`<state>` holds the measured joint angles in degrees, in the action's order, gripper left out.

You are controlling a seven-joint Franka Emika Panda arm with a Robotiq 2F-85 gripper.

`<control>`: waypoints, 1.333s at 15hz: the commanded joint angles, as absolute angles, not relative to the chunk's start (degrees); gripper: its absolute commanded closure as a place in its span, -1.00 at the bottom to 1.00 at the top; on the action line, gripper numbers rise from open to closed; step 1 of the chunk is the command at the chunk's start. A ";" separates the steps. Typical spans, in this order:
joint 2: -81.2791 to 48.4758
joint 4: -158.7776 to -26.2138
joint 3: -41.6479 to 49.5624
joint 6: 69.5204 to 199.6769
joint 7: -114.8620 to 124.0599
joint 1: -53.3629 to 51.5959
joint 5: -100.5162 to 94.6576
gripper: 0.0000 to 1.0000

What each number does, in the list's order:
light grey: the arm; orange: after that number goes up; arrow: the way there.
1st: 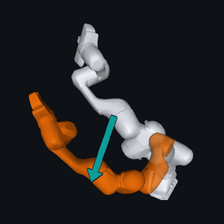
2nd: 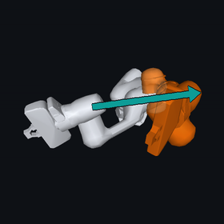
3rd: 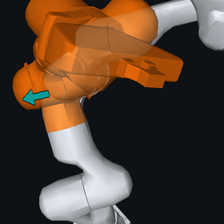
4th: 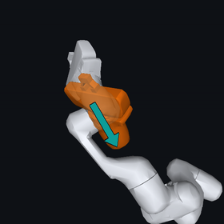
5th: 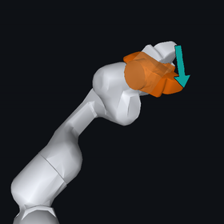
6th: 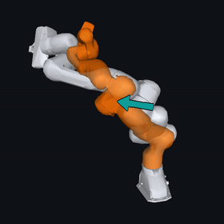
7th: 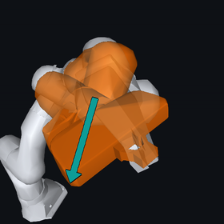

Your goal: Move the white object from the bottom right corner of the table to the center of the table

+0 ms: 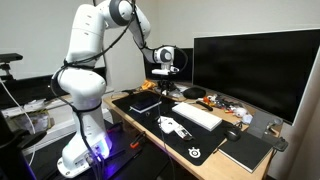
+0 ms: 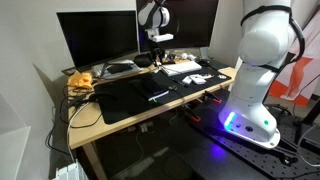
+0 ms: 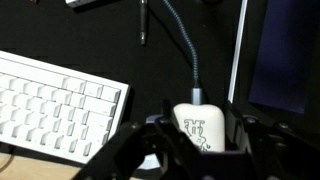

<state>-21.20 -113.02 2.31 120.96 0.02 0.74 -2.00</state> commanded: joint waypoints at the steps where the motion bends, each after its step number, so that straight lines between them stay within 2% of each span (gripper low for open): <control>1: -26.35 -107.83 2.40 120.76 3.48 -0.15 -3.05 0.48; 9: -37.05 -96.84 2.64 120.05 3.93 -0.69 -3.24 0.48; 20: -44.18 -88.00 3.45 118.49 6.39 -3.09 -5.27 0.48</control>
